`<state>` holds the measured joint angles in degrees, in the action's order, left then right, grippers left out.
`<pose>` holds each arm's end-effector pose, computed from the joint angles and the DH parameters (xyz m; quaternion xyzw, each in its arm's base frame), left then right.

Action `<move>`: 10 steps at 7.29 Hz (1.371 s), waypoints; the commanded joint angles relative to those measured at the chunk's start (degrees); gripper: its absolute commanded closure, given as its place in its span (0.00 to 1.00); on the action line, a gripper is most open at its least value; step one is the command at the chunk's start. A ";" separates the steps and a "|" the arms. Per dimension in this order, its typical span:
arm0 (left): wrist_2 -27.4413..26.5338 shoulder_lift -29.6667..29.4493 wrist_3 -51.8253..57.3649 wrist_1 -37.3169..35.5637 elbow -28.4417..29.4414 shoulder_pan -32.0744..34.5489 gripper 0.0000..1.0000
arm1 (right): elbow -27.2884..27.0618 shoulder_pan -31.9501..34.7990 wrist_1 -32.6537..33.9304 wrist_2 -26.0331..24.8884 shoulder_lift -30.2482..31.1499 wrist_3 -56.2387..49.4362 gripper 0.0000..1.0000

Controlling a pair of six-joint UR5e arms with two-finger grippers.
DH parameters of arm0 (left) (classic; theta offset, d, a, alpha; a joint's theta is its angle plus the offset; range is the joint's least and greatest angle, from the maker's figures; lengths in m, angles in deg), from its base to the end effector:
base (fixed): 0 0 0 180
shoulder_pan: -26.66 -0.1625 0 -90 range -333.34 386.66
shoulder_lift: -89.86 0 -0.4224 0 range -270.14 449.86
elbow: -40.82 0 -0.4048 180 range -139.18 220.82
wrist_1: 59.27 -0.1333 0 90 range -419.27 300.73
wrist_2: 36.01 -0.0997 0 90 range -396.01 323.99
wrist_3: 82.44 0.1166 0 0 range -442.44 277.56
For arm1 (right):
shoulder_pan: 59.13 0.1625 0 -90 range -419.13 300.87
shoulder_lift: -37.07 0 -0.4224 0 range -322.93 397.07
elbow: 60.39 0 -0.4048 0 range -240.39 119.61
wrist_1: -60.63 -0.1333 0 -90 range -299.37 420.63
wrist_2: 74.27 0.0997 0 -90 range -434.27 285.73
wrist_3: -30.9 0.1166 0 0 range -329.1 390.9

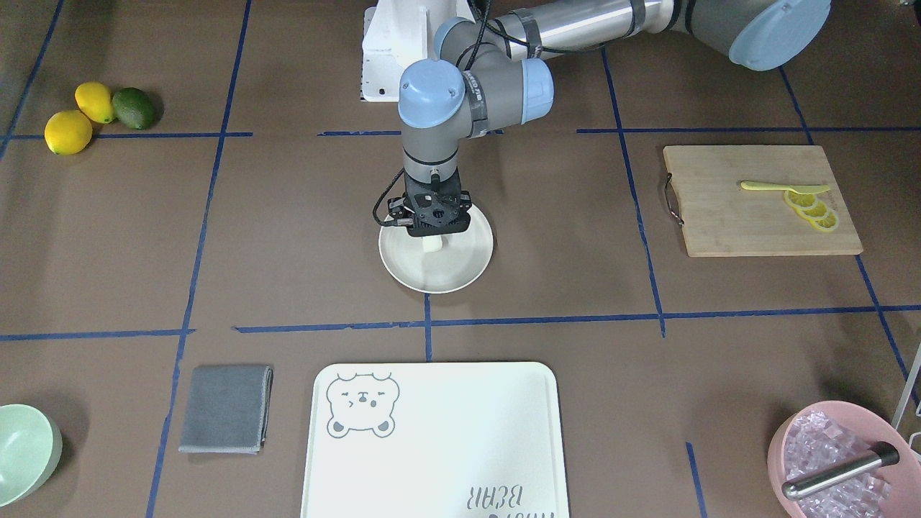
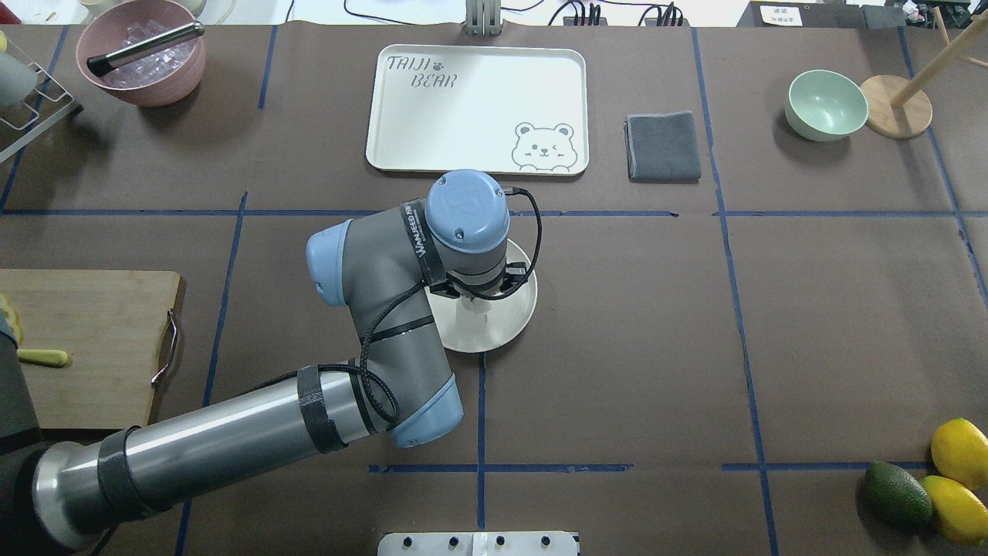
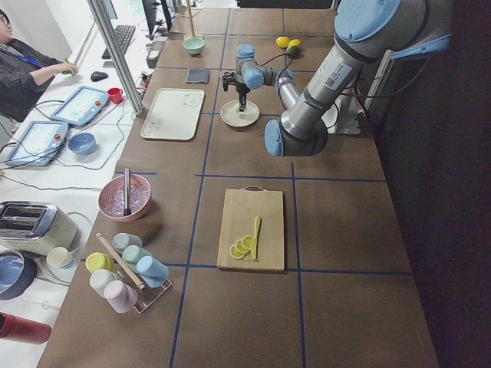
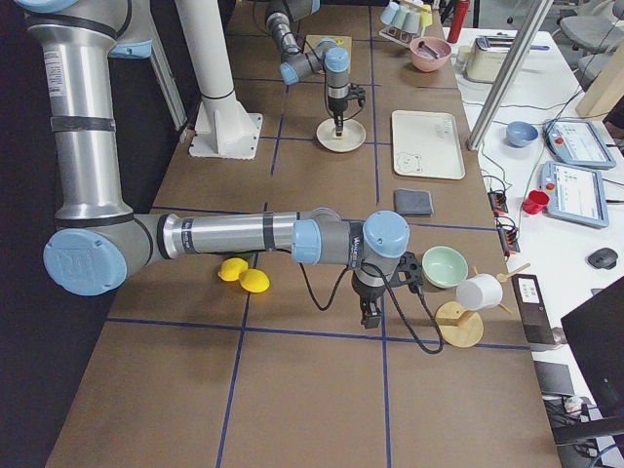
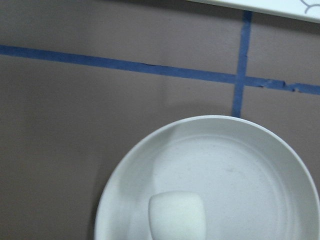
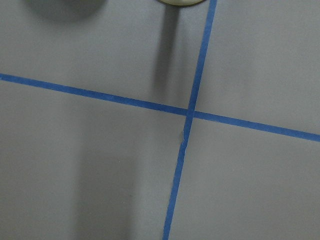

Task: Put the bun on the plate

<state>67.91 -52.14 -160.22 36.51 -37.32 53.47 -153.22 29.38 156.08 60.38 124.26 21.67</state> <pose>0.6603 -0.4516 0.1687 0.0242 0.4022 -0.0692 0.9126 0.0377 -0.5247 0.6272 0.0272 -0.3789 -0.0870 0.9209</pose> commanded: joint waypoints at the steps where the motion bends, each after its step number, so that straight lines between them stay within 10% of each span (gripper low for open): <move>1: -0.91 0.14 0.44 1.34 1.05 -0.70 0.24 | -0.16 0.00 0.00 0.00 -0.09 0.00 0.00; 3: -0.82 0.05 0.79 0.99 0.53 -0.53 0.00 | -0.24 0.00 0.00 0.00 0.00 0.00 0.00; 6: 5.73 5.03 9.26 -2.85 -6.38 5.42 0.00 | -0.42 0.00 0.00 0.26 0.00 0.00 0.00; 10: 20.83 31.17 49.72 -16.15 -31.35 27.96 0.00 | -0.42 0.00 0.00 0.26 0.09 -0.09 0.00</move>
<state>82.89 -30.24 -123.70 21.71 -63.14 72.95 -153.64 29.38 156.08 60.64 124.28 21.62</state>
